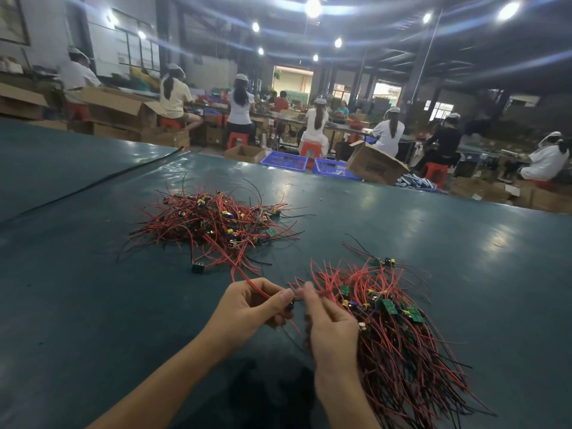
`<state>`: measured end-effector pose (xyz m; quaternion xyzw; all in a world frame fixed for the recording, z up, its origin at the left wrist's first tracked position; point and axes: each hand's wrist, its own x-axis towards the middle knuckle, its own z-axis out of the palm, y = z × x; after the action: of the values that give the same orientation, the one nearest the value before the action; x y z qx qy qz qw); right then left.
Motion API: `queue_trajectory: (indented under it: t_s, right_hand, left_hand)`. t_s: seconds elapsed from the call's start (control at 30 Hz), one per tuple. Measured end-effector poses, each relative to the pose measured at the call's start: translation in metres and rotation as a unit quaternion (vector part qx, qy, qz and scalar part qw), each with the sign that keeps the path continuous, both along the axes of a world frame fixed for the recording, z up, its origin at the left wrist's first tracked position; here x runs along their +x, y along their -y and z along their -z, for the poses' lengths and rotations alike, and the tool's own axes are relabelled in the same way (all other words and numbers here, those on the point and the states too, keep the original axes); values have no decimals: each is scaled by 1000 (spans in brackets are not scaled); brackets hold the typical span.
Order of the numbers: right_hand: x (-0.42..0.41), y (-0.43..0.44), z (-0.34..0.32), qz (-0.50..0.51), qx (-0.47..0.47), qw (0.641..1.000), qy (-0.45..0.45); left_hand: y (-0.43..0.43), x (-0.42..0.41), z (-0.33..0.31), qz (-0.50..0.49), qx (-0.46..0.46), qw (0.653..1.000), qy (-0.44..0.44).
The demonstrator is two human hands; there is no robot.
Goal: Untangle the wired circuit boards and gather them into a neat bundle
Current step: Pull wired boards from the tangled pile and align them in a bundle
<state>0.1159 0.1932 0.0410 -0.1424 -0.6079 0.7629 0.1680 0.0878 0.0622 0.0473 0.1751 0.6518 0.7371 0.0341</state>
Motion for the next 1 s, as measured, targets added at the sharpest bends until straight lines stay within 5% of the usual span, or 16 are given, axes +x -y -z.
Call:
queue_trajectory:
  t_s: [0.1,0.27,0.37,0.53,0.73,0.87,1.0]
  right_hand:
    - [0,7,0,-9,18,1000,-2]
    - [-2,-30,-11,95,-144,985,-9]
    - [0,-34,-12,110,-161,980,-44]
    - [3,-26,-15,81,-136,982,-100]
    - [8,-24,-17,38,-173,969,-173]
    - [5,-26,-14,8,-232,960,-155]
    - [2,-15,-6,-33,-170,979,-107]
  left_hand:
    - [-1,0,1,17,-37,999,-16]
    - [6,-3,-3,27,-22,999,2]
    - [5,-3,-4,9,12,999,38]
    - [-1,-4,-2,-3,174,975,136]
    - [-2,-8,-2,-27,200,968,152]
    - [3,-9,-6,3,259,942,212]
    - [2,-7,-8,28,282,935,215]
